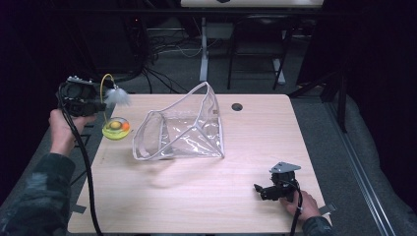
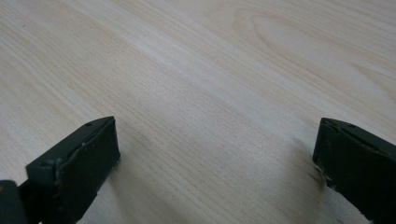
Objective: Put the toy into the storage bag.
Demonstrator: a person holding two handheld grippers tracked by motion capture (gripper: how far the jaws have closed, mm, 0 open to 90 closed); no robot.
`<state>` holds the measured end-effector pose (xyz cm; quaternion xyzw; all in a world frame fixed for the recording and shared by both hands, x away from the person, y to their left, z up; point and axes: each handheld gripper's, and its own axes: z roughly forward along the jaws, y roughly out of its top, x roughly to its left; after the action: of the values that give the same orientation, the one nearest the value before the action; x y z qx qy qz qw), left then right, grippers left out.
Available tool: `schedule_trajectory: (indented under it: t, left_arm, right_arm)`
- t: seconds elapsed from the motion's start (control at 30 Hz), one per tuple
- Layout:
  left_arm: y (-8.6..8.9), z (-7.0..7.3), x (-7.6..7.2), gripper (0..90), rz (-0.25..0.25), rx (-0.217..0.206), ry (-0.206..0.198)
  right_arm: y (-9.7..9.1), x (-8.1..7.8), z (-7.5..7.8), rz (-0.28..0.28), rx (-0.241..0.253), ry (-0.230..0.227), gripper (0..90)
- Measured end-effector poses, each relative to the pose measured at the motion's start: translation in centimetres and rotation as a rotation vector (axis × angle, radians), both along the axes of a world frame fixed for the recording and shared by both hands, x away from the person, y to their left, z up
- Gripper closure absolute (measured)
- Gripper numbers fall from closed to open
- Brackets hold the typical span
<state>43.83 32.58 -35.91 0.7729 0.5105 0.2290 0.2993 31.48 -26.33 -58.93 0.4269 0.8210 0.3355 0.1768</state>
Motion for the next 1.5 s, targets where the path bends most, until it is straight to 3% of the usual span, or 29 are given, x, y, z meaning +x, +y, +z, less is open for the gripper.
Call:
schedule_trajectory:
  t: [0.47, 0.93, 1.23, 1.5]
  left_arm:
    - [-0.9, 3.0, 0.1, 88.1, -0.012, 0.019, -0.043]
    - [-2.0, 5.9, -0.1, 88.1, -0.046, 0.01, -0.086]
    - [-3.0, 7.0, -0.1, 88.0, -0.063, 0.009, -0.099]
    - [-4.5, 7.8, -0.2, 88.1, -0.113, 0.005, -0.104]
  right_arm:
    - [0.0, 0.0, 0.0, 0.001, 0.001, -0.002, 0.0]
    - [0.0, 0.0, 0.0, 0.003, 0.001, -0.005, 0.0]
    - [0.0, 0.0, 0.0, 0.001, 0.001, -0.002, 0.0]
    - [0.0, 0.0, 0.0, 0.002, 0.0, -0.003, 0.0]
